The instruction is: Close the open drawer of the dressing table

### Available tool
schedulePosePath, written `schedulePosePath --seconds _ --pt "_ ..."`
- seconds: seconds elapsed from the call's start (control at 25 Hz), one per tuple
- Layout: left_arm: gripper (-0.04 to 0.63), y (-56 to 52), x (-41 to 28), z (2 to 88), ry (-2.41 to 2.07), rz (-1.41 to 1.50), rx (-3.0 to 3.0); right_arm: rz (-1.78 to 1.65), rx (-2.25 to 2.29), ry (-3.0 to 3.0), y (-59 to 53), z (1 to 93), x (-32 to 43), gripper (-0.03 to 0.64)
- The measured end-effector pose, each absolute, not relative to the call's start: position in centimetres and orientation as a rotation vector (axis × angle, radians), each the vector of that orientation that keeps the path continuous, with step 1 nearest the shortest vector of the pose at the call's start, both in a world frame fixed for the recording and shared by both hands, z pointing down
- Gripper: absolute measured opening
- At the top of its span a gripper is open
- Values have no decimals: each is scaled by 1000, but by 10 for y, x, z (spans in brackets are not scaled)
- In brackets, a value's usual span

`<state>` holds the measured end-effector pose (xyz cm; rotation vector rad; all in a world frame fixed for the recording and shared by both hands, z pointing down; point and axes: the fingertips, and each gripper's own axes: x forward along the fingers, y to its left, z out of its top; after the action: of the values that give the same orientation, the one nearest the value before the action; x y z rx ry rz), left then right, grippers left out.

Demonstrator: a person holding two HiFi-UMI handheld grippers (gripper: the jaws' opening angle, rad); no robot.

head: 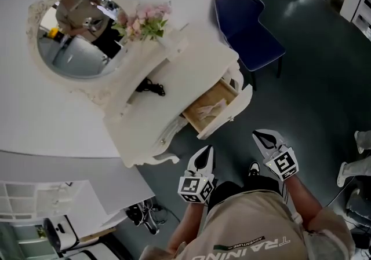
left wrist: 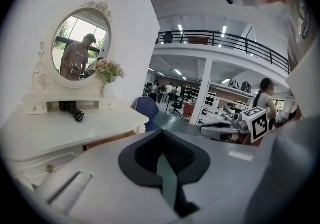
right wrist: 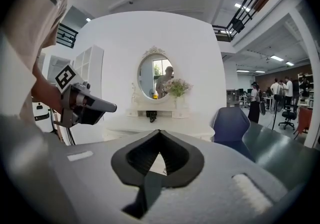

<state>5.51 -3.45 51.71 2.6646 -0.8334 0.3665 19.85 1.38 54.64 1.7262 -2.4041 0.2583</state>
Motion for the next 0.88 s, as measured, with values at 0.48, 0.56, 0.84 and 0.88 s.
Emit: schedulePosePath --seconds 0.48,0.56,0.84,0.88 --pt "17 -96 39 549 -900 396 2636 330 1626 -2404 -64 552 194 3" --pt "17 -112 34 547 -896 391 2655 309 1650 -2398 -79 536 191 3" --pt "17 -175 42 520 -900 260 2723 270 1601 -2337 -131 528 195 3" --pt "17 -182 41 518 -900 253 2738 281 1605 -2321 -138 535 196 3"
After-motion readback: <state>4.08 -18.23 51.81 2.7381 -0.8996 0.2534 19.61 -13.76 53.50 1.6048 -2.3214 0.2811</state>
